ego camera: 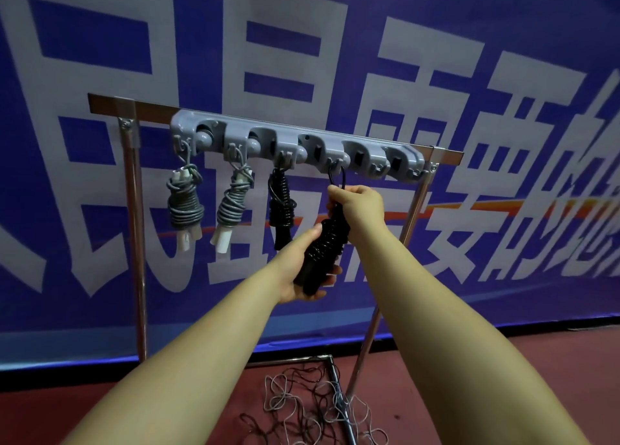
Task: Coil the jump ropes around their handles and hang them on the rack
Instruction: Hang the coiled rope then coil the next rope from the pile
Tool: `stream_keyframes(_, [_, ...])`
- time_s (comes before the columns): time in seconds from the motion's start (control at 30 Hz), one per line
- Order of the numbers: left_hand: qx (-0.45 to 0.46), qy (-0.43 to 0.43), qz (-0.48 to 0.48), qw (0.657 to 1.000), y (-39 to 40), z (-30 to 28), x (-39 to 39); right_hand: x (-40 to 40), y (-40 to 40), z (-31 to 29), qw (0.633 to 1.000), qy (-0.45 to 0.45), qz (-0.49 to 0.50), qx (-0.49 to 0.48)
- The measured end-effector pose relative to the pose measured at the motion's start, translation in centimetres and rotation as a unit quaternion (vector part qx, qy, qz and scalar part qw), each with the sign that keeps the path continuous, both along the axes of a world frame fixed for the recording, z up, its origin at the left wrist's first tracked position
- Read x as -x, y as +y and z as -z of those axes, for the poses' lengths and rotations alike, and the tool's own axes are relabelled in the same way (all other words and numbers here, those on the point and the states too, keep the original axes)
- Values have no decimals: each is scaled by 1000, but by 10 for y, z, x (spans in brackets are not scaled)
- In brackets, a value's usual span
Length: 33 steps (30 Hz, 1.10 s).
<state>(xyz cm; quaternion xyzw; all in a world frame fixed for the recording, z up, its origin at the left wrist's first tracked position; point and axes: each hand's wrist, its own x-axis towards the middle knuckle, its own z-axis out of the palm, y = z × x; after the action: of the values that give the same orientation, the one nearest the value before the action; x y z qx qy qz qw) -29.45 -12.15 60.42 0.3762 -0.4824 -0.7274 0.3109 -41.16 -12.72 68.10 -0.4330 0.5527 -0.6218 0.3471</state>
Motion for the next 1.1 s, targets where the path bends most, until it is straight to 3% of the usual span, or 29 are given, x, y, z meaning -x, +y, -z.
stream_keyframes(0.23, [15, 94, -28, 995, -3, 30, -2, -7, 9, 32, 996, 71, -48, 16])
stream_keyframes(0.33, [5, 137, -71, 988, -4, 46, -4, -6, 17, 68, 997, 37, -69, 14])
stream_keyframes(0.5, [-16, 106, -181, 978, 14, 100, -2, 6, 41, 140, 998, 9, -48, -33])
stream_keyframes(0.67, [-65, 38, -130, 989, 49, 199, 1, 14, 67, 244, 992, -20, -35, -123])
stream_keyframes(0.87, [-181, -42, -109, 977, 91, 347, 2, 20, 109, 401, 968, -49, -35, -243])
stream_keyframes(1.1, [-356, -177, -100, 912, 146, 520, -8, 51, 183, 591, 886, -74, -34, -456])
